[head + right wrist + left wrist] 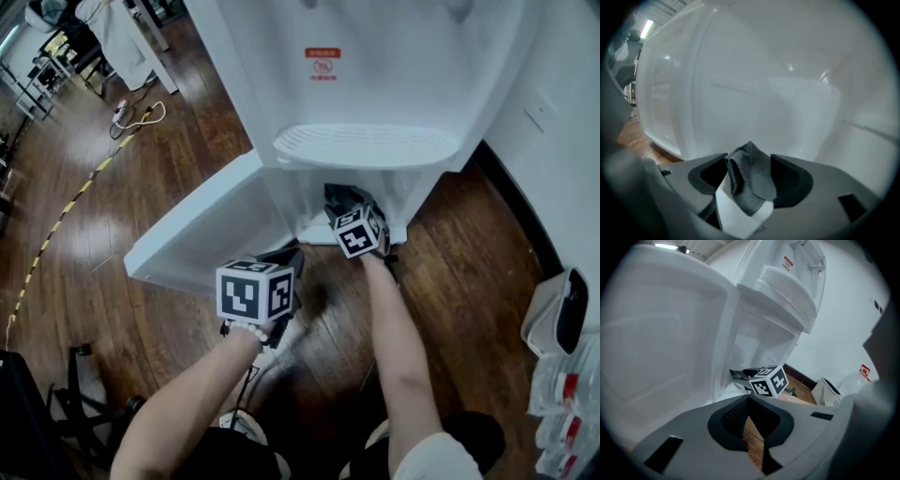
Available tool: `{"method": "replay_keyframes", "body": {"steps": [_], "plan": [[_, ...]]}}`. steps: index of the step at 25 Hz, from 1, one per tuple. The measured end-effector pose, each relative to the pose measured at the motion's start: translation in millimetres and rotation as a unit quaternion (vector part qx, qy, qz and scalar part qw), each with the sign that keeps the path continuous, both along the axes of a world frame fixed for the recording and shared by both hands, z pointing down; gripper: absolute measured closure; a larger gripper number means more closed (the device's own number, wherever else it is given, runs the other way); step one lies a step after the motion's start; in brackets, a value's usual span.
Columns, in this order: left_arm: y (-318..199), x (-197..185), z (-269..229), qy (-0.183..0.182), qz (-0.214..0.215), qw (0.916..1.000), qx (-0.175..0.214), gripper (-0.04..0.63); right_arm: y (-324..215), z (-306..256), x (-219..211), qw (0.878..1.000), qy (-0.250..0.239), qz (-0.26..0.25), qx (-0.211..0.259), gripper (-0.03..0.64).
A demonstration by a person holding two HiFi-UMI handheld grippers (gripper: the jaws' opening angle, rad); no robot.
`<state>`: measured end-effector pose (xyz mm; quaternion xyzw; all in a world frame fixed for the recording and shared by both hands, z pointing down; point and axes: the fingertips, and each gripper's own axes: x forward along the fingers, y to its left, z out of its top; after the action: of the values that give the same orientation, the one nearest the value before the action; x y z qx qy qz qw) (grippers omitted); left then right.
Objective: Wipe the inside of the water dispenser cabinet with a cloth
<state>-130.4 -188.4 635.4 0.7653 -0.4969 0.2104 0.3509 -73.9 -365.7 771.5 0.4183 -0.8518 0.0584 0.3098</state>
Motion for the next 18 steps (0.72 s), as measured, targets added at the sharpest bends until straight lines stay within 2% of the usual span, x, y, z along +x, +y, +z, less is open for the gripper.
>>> {"method": "replay_keyframes", "body": {"steps": [1, 4, 5, 6, 7, 8, 12, 15, 18], "plan": [[1, -1, 1, -0.001, -0.001, 1.0000, -0.001, 0.597, -2, 3, 0, 1.000, -0.004, 0.003, -0.010, 0.281], [2, -1, 5, -0.001, 0.001, 1.0000, -0.006, 0.597, -9, 12, 0, 0.998, -0.030, 0.018, -0.059, 0.278], [3, 0, 7, -0.001, 0.002, 1.0000, -0.008, 0.597, -11, 13, -1, 0.996, -0.036, 0.025, -0.073, 0.332], [3, 0, 8, -0.001, 0.003, 1.0000, -0.009, 0.598, -11, 14, -2, 0.996, -0.034, 0.032, -0.080, 0.470], [3, 0, 9, 0.000, 0.004, 0.9999, -0.011, 0.597, -12, 16, -3, 0.996, -0.026, 0.038, -0.081, 0.570], [3, 0, 10, 0.000, 0.004, 0.9999, -0.012, 0.597, -14, 17, -4, 0.996, -0.015, 0.040, -0.078, 0.592], [2, -3, 14, 0.002, 0.003, 0.9999, -0.016, 0.597, -29, 18, 4, 0.995, 0.012, 0.072, -0.072, 0.597], [3, -5, 18, 0.003, 0.003, 0.9998, -0.021, 0.597, -50, 14, 38, 0.986, 0.042, 0.144, -0.070, 0.597], [6, -10, 22, 0.003, 0.001, 0.9996, -0.027, 0.597, -65, 13, 67, 0.973, 0.051, 0.210, -0.075, 0.596]]}}
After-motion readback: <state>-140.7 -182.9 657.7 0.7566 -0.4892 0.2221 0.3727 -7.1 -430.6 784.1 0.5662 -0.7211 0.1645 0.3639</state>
